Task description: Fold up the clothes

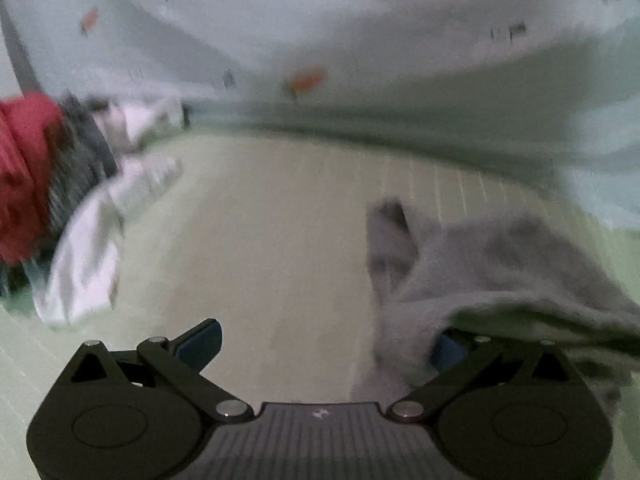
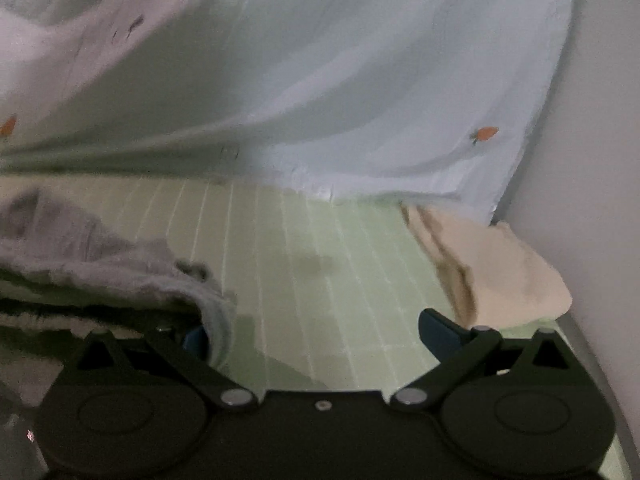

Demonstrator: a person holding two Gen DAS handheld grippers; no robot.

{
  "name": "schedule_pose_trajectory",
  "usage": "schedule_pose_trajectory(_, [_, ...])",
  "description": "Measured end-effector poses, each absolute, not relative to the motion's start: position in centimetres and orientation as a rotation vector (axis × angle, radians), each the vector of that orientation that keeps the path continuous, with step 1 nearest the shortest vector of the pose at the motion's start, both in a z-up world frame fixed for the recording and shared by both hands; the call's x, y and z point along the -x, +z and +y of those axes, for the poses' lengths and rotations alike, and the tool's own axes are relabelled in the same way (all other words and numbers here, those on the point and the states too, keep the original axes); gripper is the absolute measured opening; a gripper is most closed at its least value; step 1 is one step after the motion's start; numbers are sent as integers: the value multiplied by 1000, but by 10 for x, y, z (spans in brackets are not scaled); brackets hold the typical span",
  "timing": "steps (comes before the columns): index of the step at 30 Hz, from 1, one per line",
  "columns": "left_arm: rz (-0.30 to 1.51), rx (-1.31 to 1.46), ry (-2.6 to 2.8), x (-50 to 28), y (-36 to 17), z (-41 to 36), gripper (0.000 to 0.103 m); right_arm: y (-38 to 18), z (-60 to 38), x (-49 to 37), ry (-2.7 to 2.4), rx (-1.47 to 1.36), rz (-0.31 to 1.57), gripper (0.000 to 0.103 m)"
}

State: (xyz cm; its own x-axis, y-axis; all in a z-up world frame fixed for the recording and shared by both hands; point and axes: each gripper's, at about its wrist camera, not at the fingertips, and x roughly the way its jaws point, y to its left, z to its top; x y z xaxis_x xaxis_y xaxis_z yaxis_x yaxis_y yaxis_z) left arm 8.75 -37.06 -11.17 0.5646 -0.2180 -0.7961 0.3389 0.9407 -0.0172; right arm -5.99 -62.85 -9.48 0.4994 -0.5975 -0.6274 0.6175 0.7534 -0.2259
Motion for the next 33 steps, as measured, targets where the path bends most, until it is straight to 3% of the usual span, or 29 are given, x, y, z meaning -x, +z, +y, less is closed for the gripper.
schedule_pose_trajectory(22, [1175, -95, -375, -21, -130, -289, 103, -138, -591, 149, -590, -337, 950, 102])
schedule_pose_trajectory(33, [1329, -52, -334, 31, -167, -239, 103, -157, -565, 211, -501, -489, 1012, 102])
